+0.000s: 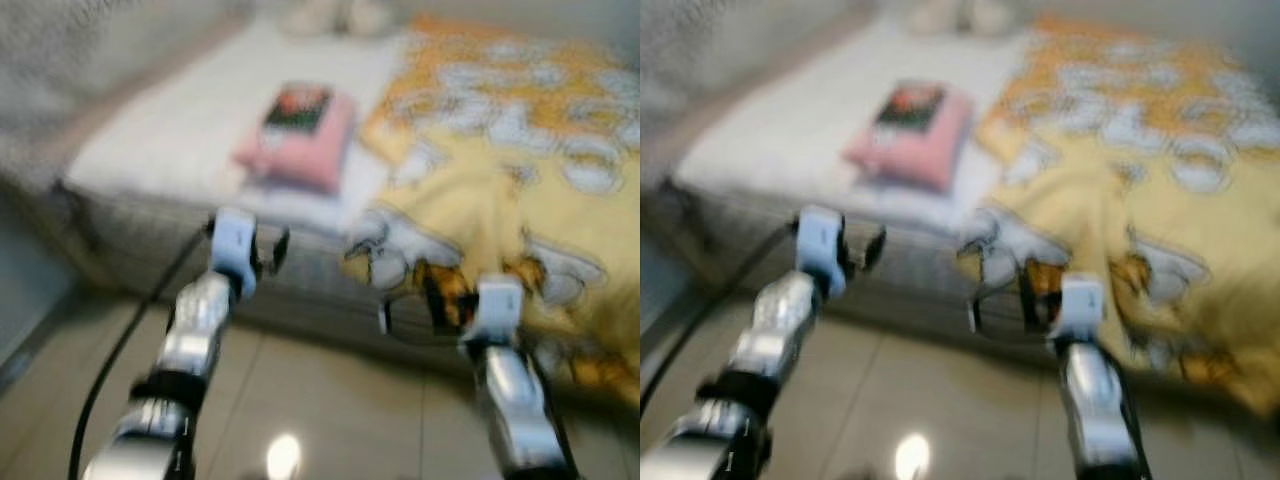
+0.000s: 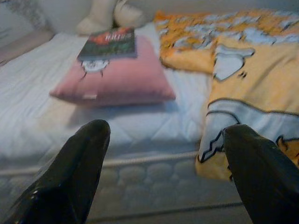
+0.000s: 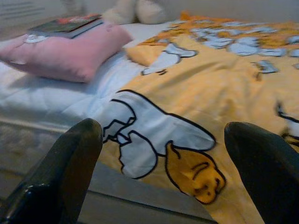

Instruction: Clean up the room

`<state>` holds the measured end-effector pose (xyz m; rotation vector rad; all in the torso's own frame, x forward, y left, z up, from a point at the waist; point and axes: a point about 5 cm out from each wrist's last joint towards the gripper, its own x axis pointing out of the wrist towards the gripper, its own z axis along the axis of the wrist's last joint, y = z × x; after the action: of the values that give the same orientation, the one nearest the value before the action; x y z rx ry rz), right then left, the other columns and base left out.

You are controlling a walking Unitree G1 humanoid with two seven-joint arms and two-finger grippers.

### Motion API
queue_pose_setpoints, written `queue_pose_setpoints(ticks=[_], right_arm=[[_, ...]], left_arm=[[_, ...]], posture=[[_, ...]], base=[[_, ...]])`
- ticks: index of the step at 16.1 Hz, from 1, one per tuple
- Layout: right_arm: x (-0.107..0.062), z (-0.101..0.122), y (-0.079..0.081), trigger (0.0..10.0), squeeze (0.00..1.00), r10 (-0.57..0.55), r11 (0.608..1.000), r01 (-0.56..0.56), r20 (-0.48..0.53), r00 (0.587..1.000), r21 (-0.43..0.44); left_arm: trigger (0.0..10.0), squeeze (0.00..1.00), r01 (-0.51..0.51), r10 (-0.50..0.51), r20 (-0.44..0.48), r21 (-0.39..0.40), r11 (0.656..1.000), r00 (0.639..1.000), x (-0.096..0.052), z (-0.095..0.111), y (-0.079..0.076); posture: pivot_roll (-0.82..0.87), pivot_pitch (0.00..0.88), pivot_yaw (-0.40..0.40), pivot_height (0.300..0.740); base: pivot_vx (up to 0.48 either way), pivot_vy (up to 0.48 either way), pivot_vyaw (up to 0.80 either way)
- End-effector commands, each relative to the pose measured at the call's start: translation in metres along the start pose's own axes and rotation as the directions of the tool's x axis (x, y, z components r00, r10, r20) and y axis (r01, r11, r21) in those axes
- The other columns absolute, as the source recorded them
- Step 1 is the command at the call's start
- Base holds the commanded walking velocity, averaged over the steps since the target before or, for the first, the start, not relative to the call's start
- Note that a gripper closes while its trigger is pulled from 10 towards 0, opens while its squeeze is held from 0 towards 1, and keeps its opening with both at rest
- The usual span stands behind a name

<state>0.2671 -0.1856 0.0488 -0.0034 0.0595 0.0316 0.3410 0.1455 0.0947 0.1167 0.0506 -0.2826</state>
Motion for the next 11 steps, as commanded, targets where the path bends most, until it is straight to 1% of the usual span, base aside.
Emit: queue_pose_setpoints(ticks=[1, 2, 4, 5, 6, 7, 8, 9, 11], right_arm=[[0.004, 0.005, 0.007, 10.0, 0.0, 0.015, 1.0, -0.015, 0.02, 1.0, 0.0], [0.005, 0.006, 0.007, 10.0, 0.0, 0.015, 1.0, -0.015, 0.027, 1.0, 0.001], [0.007, 0.008, 0.009, 10.0, 0.0, 0.015, 1.0, -0.015, 0.034, 0.999, 0.001], [0.007, 0.008, 0.011, 10.0, 0.0, 0.019, 1.0, -0.019, 0.039, 0.999, -0.004], [0.006, 0.008, 0.01, 10.0, 0.0, 0.016, 1.0, -0.016, 0.04, 0.999, -0.001], [0.005, 0.008, 0.01, 10.0, 0.0, 0.014, 1.0, -0.014, 0.04, 0.999, 0.002], [0.003, 0.009, 0.007, 10.0, 0.0, 0.0, 1.0, -0.001, 0.057, 0.998, 0.022], [0.001, 0.012, 0.003, 10.0, 0.0, -0.034, 0.996, 0.028, 0.077, 0.996, 0.08], [0.0, 0.012, 0.0, 10.0, 0.0, -0.052, 0.992, 0.043, 0.081, 0.995, 0.116]], left_arm=[[10.0, 0.0, -0.02, 0.02, 0.009, -0.023, 1.0, 1.0, -0.002, 0.001, 0.009], [10.0, 0.0, -0.028, 0.029, 0.033, -0.025, 0.999, 0.999, -0.003, 0.003, 0.009], [10.0, 0.0, -0.044, 0.046, 0.045, -0.047, 0.998, 0.998, -0.002, 0.003, 0.005], [10.0, 0.0, -0.072, 0.074, 0.042, -0.066, 0.995, 0.996, -0.002, 0.002, 0.006], [10.0, 0.0, -0.115, 0.119, 0.028, -0.114, 0.987, 0.993, -0.003, -0.001, 0.01], [10.0, 0.0, -0.133, 0.138, 0.021, -0.141, 0.981, 0.99, -0.004, -0.002, 0.013], [10.0, 0.0, -0.167, 0.172, 0.007, -0.197, 0.966, 0.985, -0.006, -0.005, 0.018], [10.0, 0.0, -0.162, 0.169, 0.017, -0.196, 0.967, 0.985, -0.005, -0.004, 0.017], [10.0, 0.0, -0.147, 0.156, 0.034, -0.181, 0.972, 0.987, -0.003, 0.0, 0.015]], posture=[[0.03, 0.0, 0.043, 0.74], [0.02, 0.0, 0.046, 0.74], [0.02, 0.0, 0.05, 0.74], [0.02, 0.0, 0.05, 0.74], [0.02, 0.0, 0.049, 0.74], [0.02, 0.0, 0.049, 0.74], [0.02, 0.0, 0.046, 0.74], [0.01, 0.0, 0.04, 0.74], [0.01, 0.0, 0.037, 0.74]], base=[[0.0, 0.0, 0.0], [0.0, 0.0, 0.0], [0.474, 0.0, 0.0], [0.461, 0.0, 0.0], [0.461, 0.0, 0.0], [0.446, 0.0, 0.0], [0.431, 0.0, 0.0], [0.428, 0.0, 0.0], [0.429, 0.0, 0.0]])
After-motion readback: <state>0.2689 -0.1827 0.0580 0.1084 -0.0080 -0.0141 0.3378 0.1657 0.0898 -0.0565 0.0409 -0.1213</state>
